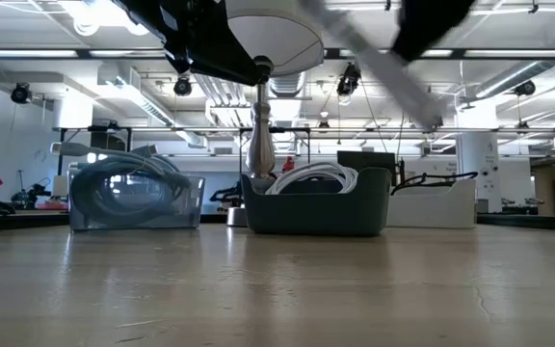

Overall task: Pick & Place USB Port
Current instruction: Put the white hdmi cable into the blue bin

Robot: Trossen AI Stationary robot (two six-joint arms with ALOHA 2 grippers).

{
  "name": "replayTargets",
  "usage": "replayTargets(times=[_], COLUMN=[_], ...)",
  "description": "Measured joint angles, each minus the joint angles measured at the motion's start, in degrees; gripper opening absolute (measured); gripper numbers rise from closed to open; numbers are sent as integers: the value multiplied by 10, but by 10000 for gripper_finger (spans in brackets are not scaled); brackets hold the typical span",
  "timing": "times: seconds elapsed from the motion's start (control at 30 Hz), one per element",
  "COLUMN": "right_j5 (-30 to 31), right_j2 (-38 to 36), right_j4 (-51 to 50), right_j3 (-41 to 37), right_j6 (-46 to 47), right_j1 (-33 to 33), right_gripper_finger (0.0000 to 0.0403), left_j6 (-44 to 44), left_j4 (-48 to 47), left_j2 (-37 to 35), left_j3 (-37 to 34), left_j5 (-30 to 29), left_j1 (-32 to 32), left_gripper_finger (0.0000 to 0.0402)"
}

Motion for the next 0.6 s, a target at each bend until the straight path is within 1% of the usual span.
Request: replayTargets(times=[0.07, 0.17, 0.3, 0.53, 0.6], right_j5=[47, 98, 104, 107, 107], right_j2=[15, 41, 81, 164, 182], right_j4=[-25, -36, -34, -37, -46], right_j3=[38, 86, 121, 123, 122], right_j6=[-29, -30, -29, -12, 20], right_j1=[-26, -70, -125, -192, -206], right_gripper_finger=[36, 37, 38, 38, 38], left_j6=[0, 0, 0, 0, 0], left_j4=[0, 0, -1, 0, 0], left_j2=[0, 0, 0, 0, 0], left_j3=[0, 0, 0, 0, 0], left_j5=[0, 0, 0, 0, 0], left_j1=[0, 0, 0, -2, -2], left_gripper_finger=[117, 117, 117, 117, 117])
